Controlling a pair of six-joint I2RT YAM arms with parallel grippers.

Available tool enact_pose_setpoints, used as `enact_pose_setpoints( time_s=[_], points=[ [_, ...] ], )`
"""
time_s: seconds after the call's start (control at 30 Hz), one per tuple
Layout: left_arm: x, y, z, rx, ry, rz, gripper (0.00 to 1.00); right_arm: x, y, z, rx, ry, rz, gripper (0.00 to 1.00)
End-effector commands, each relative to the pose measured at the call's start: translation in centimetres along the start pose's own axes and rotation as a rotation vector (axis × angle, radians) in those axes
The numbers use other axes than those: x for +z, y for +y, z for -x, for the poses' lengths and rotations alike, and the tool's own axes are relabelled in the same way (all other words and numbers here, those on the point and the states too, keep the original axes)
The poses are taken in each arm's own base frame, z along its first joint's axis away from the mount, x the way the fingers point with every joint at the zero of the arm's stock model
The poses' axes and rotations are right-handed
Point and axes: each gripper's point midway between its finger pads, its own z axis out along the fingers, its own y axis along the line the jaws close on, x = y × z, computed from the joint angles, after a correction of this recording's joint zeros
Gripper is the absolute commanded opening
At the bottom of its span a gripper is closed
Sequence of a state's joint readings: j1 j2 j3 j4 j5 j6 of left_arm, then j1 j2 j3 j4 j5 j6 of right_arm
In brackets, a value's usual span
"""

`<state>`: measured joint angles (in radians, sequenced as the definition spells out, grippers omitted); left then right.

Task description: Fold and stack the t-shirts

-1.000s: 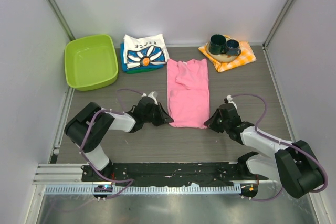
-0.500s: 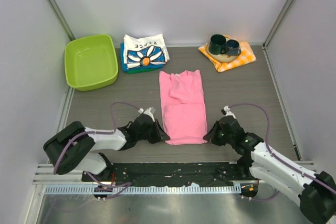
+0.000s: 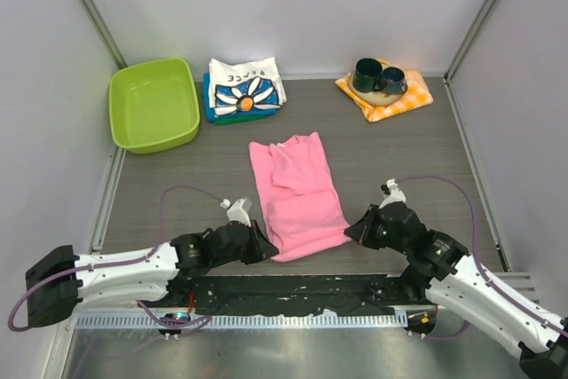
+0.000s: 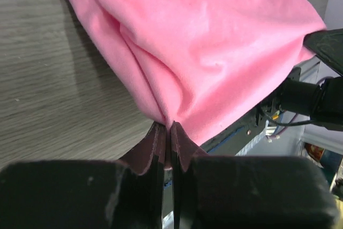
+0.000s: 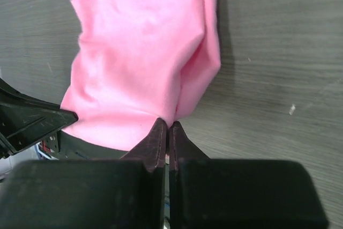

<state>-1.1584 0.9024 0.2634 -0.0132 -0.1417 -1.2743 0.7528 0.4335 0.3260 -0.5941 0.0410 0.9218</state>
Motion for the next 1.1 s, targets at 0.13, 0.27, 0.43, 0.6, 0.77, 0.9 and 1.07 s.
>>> enact_pose_setpoints(
  time_s=[0.13, 0.27, 0.43, 0.6, 0.77, 0.9, 1.07],
  points=[
    [-2.5, -3.5, 6.1, 0.163, -0.177, 0.094, 0.1, -0.2, 6.5, 7.3, -0.137, -0.18, 0.063, 0.01],
    [-3.0, -5.2, 9.0, 0.197, -0.229, 0.09, 0.11, 0.0, 9.2, 10.0, -0.189, -0.242, 0.09, 0.01],
    [-2.7, -5.9, 13.4, 0.195, -0.279, 0.093, 0.12, 1.1, 11.2, 12.6, -0.225, -0.286, 0.061, 0.01],
    [-1.5, -5.5, 16.7, 0.179, -0.302, 0.101, 0.11, 2.9, 13.1, 15.4, -0.261, -0.33, 0.028, 0.01],
    [-0.4, -5.4, 19.8, 0.148, -0.315, 0.085, 0.11, 4.5, 14.4, 18.4, -0.255, -0.364, 0.034, 0.01],
    [0.6, -5.0, 22.0, 0.124, -0.329, 0.086, 0.11, 6.3, 13.6, 21.2, -0.224, -0.375, 0.015, 0.01],
    [2.0, -4.4, 24.9, 0.088, -0.318, 0.079, 0.1, 9.0, 13.1, 23.5, -0.193, -0.358, 0.016, 0.01]
  ],
)
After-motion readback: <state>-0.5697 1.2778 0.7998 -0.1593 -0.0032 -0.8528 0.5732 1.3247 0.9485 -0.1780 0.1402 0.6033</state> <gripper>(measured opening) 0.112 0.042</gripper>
